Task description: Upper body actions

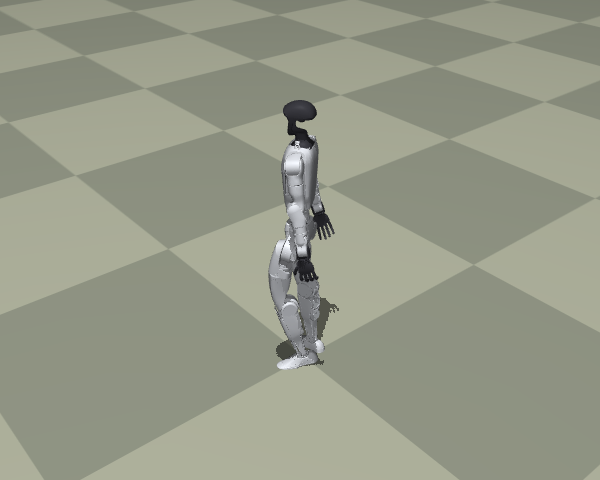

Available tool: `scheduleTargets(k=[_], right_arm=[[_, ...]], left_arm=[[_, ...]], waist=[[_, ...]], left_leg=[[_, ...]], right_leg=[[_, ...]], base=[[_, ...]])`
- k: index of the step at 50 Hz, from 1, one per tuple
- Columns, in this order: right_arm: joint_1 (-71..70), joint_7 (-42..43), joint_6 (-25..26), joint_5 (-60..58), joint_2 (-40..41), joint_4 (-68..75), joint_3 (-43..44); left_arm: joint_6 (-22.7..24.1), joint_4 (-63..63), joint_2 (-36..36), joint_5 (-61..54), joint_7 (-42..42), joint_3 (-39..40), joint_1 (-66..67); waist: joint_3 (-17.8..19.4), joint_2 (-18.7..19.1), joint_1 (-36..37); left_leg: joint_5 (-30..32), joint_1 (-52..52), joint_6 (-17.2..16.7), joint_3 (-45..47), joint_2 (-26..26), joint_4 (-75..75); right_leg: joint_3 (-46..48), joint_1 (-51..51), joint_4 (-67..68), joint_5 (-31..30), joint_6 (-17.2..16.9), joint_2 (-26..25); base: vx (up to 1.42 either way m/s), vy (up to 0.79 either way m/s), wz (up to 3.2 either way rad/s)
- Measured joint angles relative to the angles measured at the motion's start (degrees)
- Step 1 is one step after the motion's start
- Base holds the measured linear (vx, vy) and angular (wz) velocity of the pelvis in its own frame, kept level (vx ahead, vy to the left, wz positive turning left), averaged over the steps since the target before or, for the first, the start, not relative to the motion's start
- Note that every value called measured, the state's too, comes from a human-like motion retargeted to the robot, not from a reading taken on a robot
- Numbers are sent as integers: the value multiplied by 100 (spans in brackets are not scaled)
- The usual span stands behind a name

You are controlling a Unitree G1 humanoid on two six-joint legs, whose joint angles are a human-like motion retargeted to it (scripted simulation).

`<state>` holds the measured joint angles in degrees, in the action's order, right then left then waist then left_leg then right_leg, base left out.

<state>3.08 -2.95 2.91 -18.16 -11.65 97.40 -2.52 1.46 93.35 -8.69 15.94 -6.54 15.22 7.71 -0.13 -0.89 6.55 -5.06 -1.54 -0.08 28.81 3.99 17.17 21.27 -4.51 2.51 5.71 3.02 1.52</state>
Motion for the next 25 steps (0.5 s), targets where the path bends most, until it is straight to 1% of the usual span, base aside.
scheduleTargets(k=[3, 5, 7, 8, 10, 13, 15, 16, 18, 20, 22, 25], right_arm=[[-390, -188, -61, 263, 124, 0, -96], [-772, -403, -122, 365, 213, 0, -138], [-1212, -622, -234, 383, 296, 0, -128], [-1460, -728, -296, 367, 334, 0, -101], [-1901, -888, -379, 297, 416, -84, 3], [-2489, -1028, -440, 277, 540, -415, 186], [-2847, -1128, -491, 373, 626, -670, 234], [-2995, -1195, -515, 427, 667, -810, 248], [-3249, -1332, -555, 502, 735, -1103, 285], [-3441, -1442, -601, 543, 792, -1371, 302], [-3588, -1492, -670, 561, 850, -1556, 288], [-3729, -1435, -790, 566, 917, -1641, 244]], left_arm=[[-15, 161, -39, 225, 122, -207, 312], [-85, 298, -55, 428, 42, -307, 521], [-188, 405, -68, 631, -137, -319, 723], [-257, 406, -71, 696, -246, -308, 829], [-363, 406, -70, 713, -448, -298, 1057], [-518, 406, -38, 650, -712, -160, 1336], [-596, 406, -10, 590, -848, -27, 1491], [-613, 406, 3, 544, -883, 17, 1558], [-650, 406, 34, 470, -913, 80, 1665], [-689, 406, 63, 440, -914, 108, 1729], [-704, 406, 71, 460, -940, 109, 1734], [-665, 406, 70, 539, -984, 73, 1684]], waist=[[58, -118, 107], [131, -179, 187], [248, -191, 259], [331, -190, 339], [440, -171, 523], [555, -94, 815], [634, -101, 986], [675, -114, 1104], [787, -159, 1359], [959, -251, 1567], [1129, -361, 1683], [1253, -487, 1760]], left_leg=[[454, -411, 96, 20, 204, 1081], [832, -846, 251, -39, 470, 2119], [1247, -1200, 663, -26, 718, 3014], [1319, -1417, 840, 17, 904, 3531], [994, -1913, 989, 76, 1265, 4555], [497, -2764, 1331, 301, 2091, 6163], [325, -3362, 1450, 365, 2451, 7038], [299, -3671, 1438, 367, 2545, 7367], [308, -4231, 1397, 409, 2598, 7852], [336, -4591, 1362, 601, 2490, 8058], [323, -4763, 1366, 864, 2389, 8089], [277, -4915, 1387, 1137, 2280, 8024]], right_leg=[[-46, -58, 39, 26, 39, 160], [-71, -121, 58, 49, 70, 262], [-34, -228, 94, 97, 121, 296], [-29, -285, 116, 119, 155, 294], [3, -355, 150, 137, 200, 282], [93, -416, 125, 118, 282, 168], [134, -449, 79, 108, 364, 94], [98, -448, 83, 103, 391, 89], [-5, -444, 113, 88, 431, 147], [-116, -474, 176, 92, 452, 311], [-196, -517, 253, 108, 448, 503], [-212, -540, 349, 127, 431, 726]], base=[[-11, -8, -4], [-11, -5, 17], [-13, -10, 39], [-10, -10, 29], [-6, -7, 19], [-8, -12, 7], [-7, -18, -15], [-6, -15, -42], [-6, -10, -63], [-6, -3, -55], [-3, -1, -29], [0, 0, 0]])
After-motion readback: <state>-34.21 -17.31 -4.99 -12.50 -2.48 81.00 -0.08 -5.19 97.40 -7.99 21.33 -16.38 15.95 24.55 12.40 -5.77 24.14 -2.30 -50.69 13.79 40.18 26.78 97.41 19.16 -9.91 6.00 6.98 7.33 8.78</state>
